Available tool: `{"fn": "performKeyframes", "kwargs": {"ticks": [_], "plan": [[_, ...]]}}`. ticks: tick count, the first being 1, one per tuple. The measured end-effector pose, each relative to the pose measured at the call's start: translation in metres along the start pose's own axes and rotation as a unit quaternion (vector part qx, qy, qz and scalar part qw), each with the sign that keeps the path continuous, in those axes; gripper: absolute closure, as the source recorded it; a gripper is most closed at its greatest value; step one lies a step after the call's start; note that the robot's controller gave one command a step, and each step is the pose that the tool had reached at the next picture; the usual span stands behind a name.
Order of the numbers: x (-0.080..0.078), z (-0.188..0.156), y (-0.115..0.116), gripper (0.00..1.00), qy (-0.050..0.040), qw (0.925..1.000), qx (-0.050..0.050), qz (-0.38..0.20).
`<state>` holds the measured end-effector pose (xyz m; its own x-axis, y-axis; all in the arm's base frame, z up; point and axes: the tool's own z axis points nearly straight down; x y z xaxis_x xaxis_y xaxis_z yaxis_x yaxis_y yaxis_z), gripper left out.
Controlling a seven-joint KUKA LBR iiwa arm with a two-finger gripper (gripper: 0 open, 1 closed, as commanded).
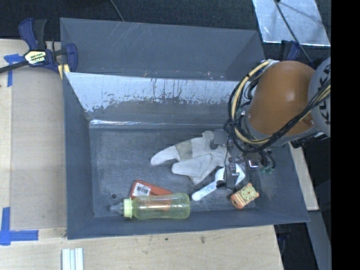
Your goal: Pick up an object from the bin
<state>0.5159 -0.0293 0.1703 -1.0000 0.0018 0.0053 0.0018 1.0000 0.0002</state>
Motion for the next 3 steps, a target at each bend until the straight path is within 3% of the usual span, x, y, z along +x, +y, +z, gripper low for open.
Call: {"fn": "performKeyframes", "kwargs": {"ticks": [1, 2, 3], "plan": [[-0.002, -0.004, 0.0, 0.0, -0.0041, 1.0, 0.0, 0.0], [-0.01, 0.046, -0.01, 0.0, -0.0078, 0.9998, 0.001, -0.021], [-0.011, 0.095, -0.024, 1.0, -0.0082, 0.9999, 0.0, -0.006]]}}
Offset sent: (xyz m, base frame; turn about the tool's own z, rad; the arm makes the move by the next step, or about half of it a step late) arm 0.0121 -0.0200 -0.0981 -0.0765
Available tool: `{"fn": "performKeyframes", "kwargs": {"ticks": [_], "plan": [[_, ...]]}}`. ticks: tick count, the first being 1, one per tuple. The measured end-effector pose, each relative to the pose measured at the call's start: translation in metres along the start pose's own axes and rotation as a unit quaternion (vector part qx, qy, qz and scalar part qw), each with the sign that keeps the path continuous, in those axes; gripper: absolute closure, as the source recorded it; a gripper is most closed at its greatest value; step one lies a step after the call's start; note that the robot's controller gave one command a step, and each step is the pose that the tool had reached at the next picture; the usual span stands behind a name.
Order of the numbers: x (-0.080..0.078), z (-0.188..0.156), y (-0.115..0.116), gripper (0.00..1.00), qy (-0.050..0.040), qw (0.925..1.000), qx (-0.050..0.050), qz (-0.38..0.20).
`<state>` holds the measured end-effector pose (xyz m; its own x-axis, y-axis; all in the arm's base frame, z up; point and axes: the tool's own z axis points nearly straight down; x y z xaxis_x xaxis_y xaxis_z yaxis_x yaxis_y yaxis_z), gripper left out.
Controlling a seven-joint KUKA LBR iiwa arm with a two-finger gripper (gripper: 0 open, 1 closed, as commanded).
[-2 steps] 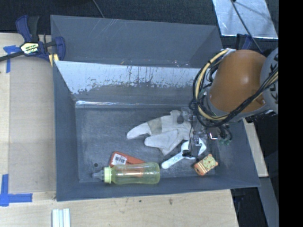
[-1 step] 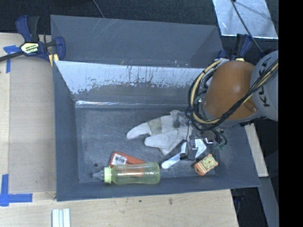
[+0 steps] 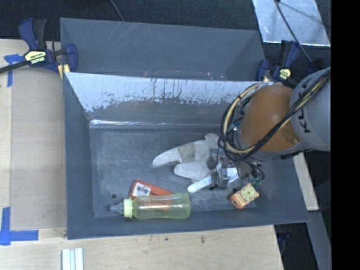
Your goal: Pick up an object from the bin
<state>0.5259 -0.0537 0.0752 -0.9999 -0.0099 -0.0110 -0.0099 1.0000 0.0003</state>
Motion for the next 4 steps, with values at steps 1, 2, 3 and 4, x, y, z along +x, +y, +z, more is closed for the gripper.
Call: {"fn": "performKeyframes", "kwargs": {"ticks": [1, 2, 3, 4], "plan": [[0.0, 0.0, 0.0, 1.0, 0.0, 1.0, 0.0, 0.0], [0.005, -0.034, 0.014, 1.0, 0.0041, 1.0, 0.0, -0.001], [0.007, -0.057, 0.009, 0.0, 0.0037, 1.0, 0.0, -0.002], [0.007, -0.057, 0.009, 0.0, 0.0037, 1.0, 0.0, -0.002]]}}
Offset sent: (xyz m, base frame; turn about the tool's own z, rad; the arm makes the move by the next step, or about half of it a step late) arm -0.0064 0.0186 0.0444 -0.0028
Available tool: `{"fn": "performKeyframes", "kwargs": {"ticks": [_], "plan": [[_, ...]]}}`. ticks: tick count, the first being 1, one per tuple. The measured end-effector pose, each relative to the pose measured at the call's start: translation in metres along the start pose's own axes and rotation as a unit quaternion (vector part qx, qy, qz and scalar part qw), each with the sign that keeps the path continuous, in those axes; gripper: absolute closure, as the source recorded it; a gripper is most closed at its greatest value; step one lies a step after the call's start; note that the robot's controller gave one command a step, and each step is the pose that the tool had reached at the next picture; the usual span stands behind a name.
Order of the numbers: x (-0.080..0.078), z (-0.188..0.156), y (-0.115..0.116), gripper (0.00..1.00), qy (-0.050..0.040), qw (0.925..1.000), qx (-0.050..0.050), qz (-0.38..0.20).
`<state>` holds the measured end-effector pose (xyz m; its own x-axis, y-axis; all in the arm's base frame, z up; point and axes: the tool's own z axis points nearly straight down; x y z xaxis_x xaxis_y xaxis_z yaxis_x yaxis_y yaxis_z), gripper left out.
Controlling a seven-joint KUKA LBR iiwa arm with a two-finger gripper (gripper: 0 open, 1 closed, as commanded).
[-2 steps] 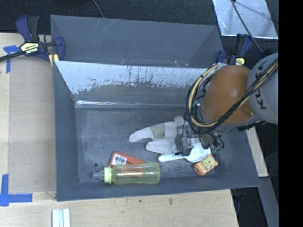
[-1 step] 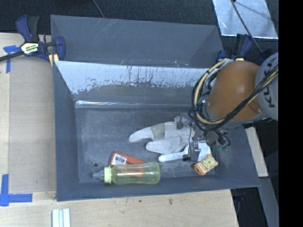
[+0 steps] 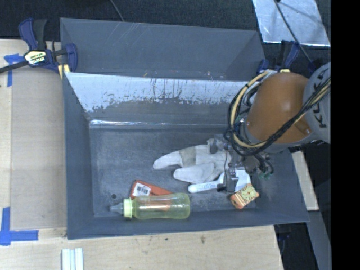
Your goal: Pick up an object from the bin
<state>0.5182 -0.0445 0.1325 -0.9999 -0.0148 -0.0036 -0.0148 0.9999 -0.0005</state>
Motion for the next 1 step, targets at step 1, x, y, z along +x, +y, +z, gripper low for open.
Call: {"fn": "performKeyframes", "kwargs": {"ticks": [1], "plan": [[-0.0008, 0.0361, 0.0058, 0.0, -0.0027, 1.0, 0.0, -0.005]]}}
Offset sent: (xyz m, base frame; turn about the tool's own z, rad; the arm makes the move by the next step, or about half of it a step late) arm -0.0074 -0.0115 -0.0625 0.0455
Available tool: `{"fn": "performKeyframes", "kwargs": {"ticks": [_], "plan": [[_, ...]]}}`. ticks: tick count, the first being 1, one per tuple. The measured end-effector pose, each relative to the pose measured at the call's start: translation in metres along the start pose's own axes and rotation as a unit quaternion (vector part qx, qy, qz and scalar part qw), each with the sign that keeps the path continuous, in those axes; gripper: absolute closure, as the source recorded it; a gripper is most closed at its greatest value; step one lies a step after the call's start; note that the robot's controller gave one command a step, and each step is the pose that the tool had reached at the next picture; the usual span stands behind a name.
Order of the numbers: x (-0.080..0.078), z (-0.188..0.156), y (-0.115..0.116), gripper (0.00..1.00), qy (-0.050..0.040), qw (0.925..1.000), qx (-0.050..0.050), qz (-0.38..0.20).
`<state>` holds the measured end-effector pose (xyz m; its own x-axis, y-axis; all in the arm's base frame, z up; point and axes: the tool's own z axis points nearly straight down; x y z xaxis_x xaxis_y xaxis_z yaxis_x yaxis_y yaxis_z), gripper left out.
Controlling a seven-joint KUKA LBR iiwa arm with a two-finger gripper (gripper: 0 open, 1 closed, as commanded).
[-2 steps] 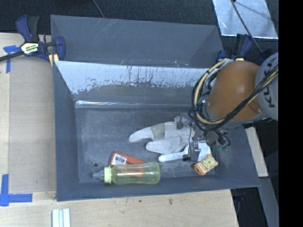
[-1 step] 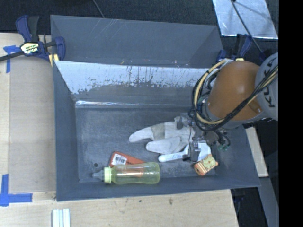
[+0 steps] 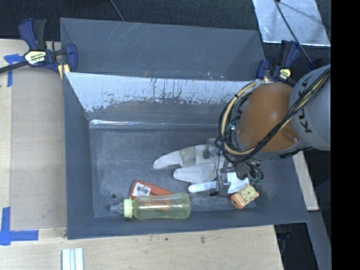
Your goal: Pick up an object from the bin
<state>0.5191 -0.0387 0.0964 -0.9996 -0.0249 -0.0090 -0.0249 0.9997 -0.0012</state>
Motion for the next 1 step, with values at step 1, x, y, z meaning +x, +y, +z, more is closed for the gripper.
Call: {"fn": "performKeyframes", "kwargs": {"ticks": [1], "plan": [[0.0043, 0.0227, -0.0174, 1.0, -0.0032, 0.9996, 0.0, 0.028]]}}
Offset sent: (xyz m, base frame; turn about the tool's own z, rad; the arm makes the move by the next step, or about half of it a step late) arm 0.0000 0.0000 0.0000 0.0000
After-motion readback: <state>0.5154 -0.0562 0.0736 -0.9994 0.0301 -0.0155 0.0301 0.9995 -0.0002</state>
